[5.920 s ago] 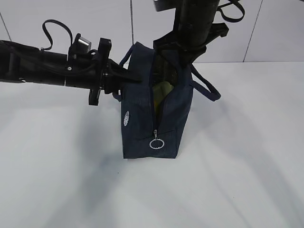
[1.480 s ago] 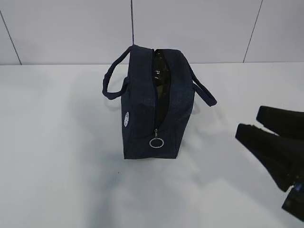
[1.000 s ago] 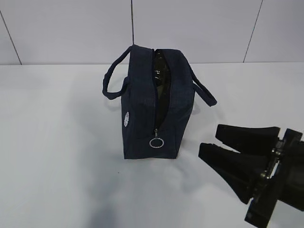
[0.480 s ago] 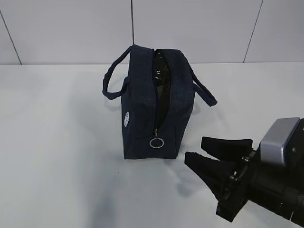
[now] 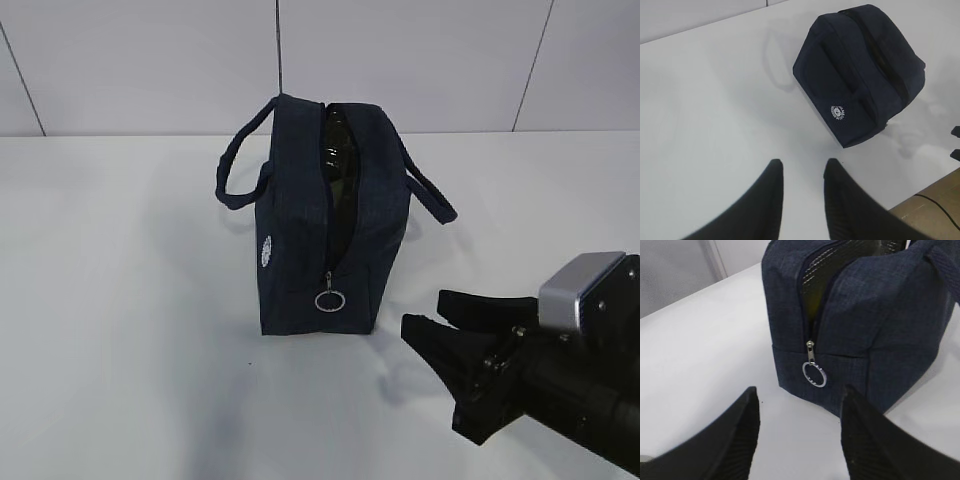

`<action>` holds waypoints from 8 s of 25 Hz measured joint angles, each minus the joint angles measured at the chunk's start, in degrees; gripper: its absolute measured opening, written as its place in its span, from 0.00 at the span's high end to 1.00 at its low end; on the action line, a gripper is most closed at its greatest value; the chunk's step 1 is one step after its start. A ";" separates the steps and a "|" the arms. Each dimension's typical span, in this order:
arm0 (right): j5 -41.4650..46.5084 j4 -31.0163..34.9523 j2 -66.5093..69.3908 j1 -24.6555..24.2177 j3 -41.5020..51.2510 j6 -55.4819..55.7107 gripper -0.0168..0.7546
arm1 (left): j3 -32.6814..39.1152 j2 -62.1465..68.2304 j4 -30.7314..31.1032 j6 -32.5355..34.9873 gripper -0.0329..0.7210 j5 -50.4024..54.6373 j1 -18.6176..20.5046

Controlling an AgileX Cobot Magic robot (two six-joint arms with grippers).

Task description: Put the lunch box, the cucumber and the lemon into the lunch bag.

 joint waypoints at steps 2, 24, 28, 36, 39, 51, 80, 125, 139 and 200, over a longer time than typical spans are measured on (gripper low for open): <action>-0.09 1.79 0.00 0.00 0.00 0.00 0.45 | 0.00 0.00 0.00 0.00 0.69 0.00 0.00; -0.37 4.97 7.62 0.00 -0.09 -10.77 0.45 | -0.04 0.00 0.85 0.00 0.69 0.00 0.00; -0.47 4.43 7.60 0.00 -0.13 -10.87 0.45 | -0.04 -0.12 0.85 0.00 0.69 0.00 0.00; -0.47 1.30 10.17 0.00 -3.55 -10.87 0.45 | -0.04 -1.51 0.98 0.00 0.69 0.00 0.00; -0.47 1.20 11.08 0.00 -4.92 -10.87 0.45 | -0.04 -1.79 0.98 0.00 0.69 0.04 0.00; -0.47 -0.35 16.99 0.00 -10.42 -10.87 0.45 | -0.04 -2.08 1.32 0.00 0.69 0.13 0.00; -0.47 -4.14 22.30 0.00 -19.39 -9.74 0.45 | -0.04 -2.08 1.32 0.00 0.69 0.13 0.00; -0.60 -10.13 27.65 0.00 -25.15 -2.06 0.45 | -0.04 -3.53 1.32 0.00 0.69 0.16 -0.22; -0.47 -10.13 28.03 0.00 -25.15 -0.63 0.45 | -0.04 -3.53 1.32 0.00 0.69 0.16 -0.22; -0.35 -10.10 28.08 0.00 -27.12 12.78 0.97 | 1.55 -2.39 -1.29 0.00 0.69 0.26 -0.22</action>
